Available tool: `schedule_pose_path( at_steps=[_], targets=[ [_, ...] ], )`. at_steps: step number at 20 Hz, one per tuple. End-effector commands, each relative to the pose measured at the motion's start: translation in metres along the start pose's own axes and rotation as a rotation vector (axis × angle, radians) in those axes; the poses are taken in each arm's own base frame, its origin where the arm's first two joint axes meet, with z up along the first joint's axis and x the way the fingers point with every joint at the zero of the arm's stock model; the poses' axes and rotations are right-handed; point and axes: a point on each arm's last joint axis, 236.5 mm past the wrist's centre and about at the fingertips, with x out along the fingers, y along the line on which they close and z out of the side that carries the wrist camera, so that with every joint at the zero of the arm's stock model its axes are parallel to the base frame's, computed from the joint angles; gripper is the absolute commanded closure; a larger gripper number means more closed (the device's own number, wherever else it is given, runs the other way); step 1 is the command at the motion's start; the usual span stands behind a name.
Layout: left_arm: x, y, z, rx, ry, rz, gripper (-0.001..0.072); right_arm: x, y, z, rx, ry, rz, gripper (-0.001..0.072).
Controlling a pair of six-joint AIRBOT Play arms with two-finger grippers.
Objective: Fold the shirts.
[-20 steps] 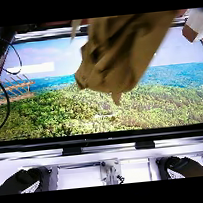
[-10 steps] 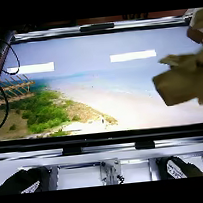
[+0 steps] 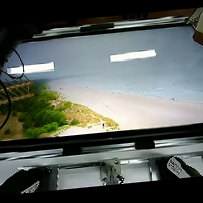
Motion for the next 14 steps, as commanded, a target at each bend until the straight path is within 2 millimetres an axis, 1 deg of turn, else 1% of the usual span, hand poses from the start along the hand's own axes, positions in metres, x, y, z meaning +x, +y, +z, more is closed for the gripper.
schedule_pose_path(
  at_steps=[1,4,7,9,11,14],
  targets=[
    [-0.002,0.004,-0.009,0.054,0.045,0.016,0.0019,0.029,-0.019,0.002,0.04,-0.003,-0.065,0.0649],
    [-0.007,0.003,-0.002,0.078,0.03,0.014,0.0019,0.05,-0.03,0.014,0.053,-0.057,-0.098,0.0649],
    [-0.012,0.001,0.004,0.078,0.018,0.011,0.0019,0.068,-0.047,0.024,0.09,-0.107,-0.13,0.0649],
    [-0.013,0.001,0.006,0.078,0.013,0.01,0.0019,0.079,-0.063,0.025,0.119,-0.121,-0.159,0.0649],
    [-0.014,0.0,0.007,0.078,0.011,0.009,0.0019,0.089,-0.086,0.02,0.152,-0.116,-0.2,0.0649],
    [-0.014,0.0,0.007,0.077,0.01,0.009,0.002,0.099,-0.112,0.016,0.196,-0.122,-0.229,0.0649]
  ],
)
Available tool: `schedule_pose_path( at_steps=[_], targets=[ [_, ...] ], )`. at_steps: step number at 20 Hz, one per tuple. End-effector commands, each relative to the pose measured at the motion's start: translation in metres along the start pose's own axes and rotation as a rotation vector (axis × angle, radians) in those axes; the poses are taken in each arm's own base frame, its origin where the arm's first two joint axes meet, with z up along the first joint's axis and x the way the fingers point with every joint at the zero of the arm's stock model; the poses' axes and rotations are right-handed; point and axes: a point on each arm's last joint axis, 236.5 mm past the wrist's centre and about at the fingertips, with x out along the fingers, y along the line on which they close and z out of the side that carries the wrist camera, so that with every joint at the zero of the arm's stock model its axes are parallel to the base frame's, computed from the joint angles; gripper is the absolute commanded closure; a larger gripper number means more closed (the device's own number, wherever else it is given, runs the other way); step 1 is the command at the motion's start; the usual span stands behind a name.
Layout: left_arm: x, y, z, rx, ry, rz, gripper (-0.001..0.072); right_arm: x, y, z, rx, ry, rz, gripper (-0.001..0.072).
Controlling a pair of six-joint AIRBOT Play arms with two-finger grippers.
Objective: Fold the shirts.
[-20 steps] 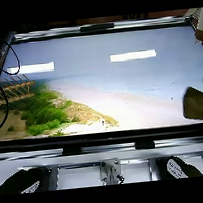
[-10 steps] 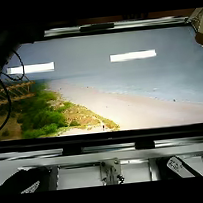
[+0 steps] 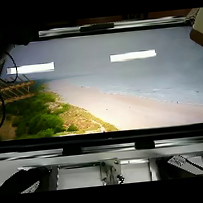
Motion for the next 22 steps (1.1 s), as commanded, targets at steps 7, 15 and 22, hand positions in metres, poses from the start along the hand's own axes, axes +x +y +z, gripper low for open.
schedule_pose_path(
  at_steps=[7,15,22],
  targets=[
    [-0.003,-0.001,0.004,-0.003,-0.007,-0.002,0.002,0.033,-0.071,-0.001,0.136,-0.031,-0.085,0.0649],
    [-0.003,-0.002,0.003,-0.005,-0.007,-0.004,0.002,0.035,-0.076,-0.019,0.04,0.05,-0.057,0.0403],
    [-0.003,0.0,0.004,-0.004,-0.007,0.0,0.0032,-0.039,-0.074,0.001,0.097,0.024,-0.051,0.0233]
  ],
)
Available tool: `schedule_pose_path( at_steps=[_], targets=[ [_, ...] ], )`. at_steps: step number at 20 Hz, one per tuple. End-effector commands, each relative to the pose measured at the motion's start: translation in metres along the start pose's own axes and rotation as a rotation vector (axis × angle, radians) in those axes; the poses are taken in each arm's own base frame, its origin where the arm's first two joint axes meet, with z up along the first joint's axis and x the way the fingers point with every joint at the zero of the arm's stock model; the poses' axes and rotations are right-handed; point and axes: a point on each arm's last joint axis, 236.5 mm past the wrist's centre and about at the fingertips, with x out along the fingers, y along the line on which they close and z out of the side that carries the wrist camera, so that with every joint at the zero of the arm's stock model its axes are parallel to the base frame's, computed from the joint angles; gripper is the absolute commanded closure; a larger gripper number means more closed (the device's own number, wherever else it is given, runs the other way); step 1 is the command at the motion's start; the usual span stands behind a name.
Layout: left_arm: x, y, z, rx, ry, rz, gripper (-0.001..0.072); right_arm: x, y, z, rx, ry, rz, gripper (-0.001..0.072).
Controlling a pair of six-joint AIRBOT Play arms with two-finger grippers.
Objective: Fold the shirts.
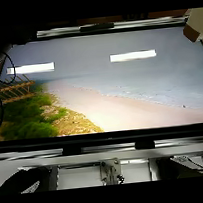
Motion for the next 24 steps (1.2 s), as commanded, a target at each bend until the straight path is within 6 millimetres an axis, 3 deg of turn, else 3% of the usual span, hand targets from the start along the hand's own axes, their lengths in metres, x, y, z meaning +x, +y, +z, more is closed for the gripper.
schedule_pose_path(
  at_steps=[1,7,9,10,12,13,14,15,18,19,20,21,24],
  targets=[
    [0.0,0.001,0.0,0.001,0.0,0.002,0.0033,-0.043,-0.001,-0.005,0.016,0.047,0.002,0.0233],
    [0.002,0.002,-0.003,0.018,0.007,0.005,0.0033,-0.11,-0.01,-0.057,0.016,0.285,-0.027,0.0233],
    [0.002,0.005,-0.014,0.068,0.053,0.016,0.0035,-0.127,0.007,-0.073,0.026,0.353,0.046,0.0233],
    [0.0,0.01,-0.027,0.079,0.11,0.034,0.0035,-0.131,0.025,-0.086,0.022,0.406,0.125,0.0233],
    [-0.01,0.032,-0.073,0.086,0.315,0.103,0.0035,-0.144,0.081,-0.137,-0.018,0.612,0.399,0.0236],
    [-0.022,0.049,-0.1,0.089,0.444,0.156,0.0035,-0.154,0.114,-0.163,-0.036,0.711,0.587,0.0283],
    [-0.036,0.067,-0.122,0.097,0.557,0.214,0.0035,-0.168,0.136,-0.186,-0.032,0.81,0.74,0.0487],
    [-0.053,0.087,-0.142,0.105,0.668,0.281,0.0035,-0.178,0.152,-0.203,0.0,0.886,0.838,0.0509],
    [-0.092,0.131,-0.185,0.082,0.916,0.427,0.0035,-0.21,0.183,-0.269,-0.123,1.068,0.97,0.0502],
    [-0.102,0.14,-0.198,0.066,0.989,0.459,0.0035,-0.221,0.194,-0.295,-0.211,1.117,0.991,0.0364],
    [-0.109,0.144,-0.211,0.057,1.051,0.476,0.0035,-0.236,0.209,-0.317,-0.288,1.152,1.025,0.0308],
    [-0.113,0.145,-0.223,0.047,1.106,0.484,0.0035,-0.254,0.232,-0.336,-0.331,1.169,1.061,0.0304],
    [-0.106,0.127,-0.253,-0.034,1.176,0.448,0.0035,-0.326,0.318,-0.362,-0.402,1.028,1.235,0.0304]
  ],
)
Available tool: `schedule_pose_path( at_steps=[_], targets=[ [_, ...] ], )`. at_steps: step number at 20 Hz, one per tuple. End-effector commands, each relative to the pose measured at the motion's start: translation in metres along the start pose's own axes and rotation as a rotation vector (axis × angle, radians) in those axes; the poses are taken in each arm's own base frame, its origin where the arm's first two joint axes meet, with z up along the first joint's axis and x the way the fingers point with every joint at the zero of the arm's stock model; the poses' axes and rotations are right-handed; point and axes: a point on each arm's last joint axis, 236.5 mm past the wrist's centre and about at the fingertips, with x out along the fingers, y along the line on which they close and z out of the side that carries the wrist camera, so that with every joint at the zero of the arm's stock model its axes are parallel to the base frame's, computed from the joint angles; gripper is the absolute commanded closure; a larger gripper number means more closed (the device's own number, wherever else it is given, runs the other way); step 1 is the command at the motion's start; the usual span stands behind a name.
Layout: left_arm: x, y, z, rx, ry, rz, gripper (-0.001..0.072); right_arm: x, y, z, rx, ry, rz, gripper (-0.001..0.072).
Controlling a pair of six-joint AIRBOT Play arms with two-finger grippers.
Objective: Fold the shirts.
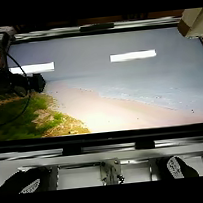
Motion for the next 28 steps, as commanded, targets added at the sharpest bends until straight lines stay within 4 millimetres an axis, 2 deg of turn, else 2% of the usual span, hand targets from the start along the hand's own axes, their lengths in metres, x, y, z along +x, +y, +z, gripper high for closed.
schedule_pose_path(
  at_steps=[1,2,3,5,6,7,9,11,12,20,28],
  targets=[
    [0.024,-0.014,-0.035,-0.053,0.175,-0.016,0.0034,0.083,0.099,-0.017,-0.247,-0.02,0.036,0.0304],
    [0.029,-0.019,-0.04,-0.046,0.195,-0.018,0.0034,0.106,0.118,-0.031,-0.341,-0.001,-0.01,0.0303],
    [0.033,-0.023,-0.046,-0.033,0.215,-0.02,0.0034,0.128,0.126,-0.05,-0.418,0.045,-0.072,0.026],
    [0.043,-0.029,-0.051,-0.114,0.214,-0.017,0.0034,0.164,0.144,-0.087,-0.486,0.168,-0.111,0.026],
    [0.048,-0.032,-0.053,-0.151,0.211,-0.018,0.0034,0.175,0.157,-0.097,-0.498,0.212,-0.093,0.026],
    [0.051,-0.035,-0.057,-0.147,0.219,-0.02,0.0034,0.18,0.16,-0.101,-0.537,0.25,-0.107,0.026],
    [0.053,-0.039,-0.062,-0.125,0.231,-0.022,0.0034,0.176,0.145,-0.085,-0.635,0.254,-0.208,0.026],
    [0.055,-0.041,-0.055,-0.126,0.201,-0.034,0.0035,0.168,0.133,-0.059,-0.683,0.179,-0.294,0.0261],
    [0.056,-0.043,-0.051,-0.127,0.183,-0.04,0.0035,0.166,0.131,-0.054,-0.69,0.162,-0.308,0.0261],
    [0.058,-0.046,-0.037,-0.13,0.124,-0.059,0.0035,0.165,0.13,-0.051,-0.693,0.154,-0.318,0.0262],
    [0.058,-0.046,-0.037,-0.13,0.125,-0.059,0.0035,0.165,0.13,-0.051,-0.693,0.154,-0.318,0.0262]
  ],
)
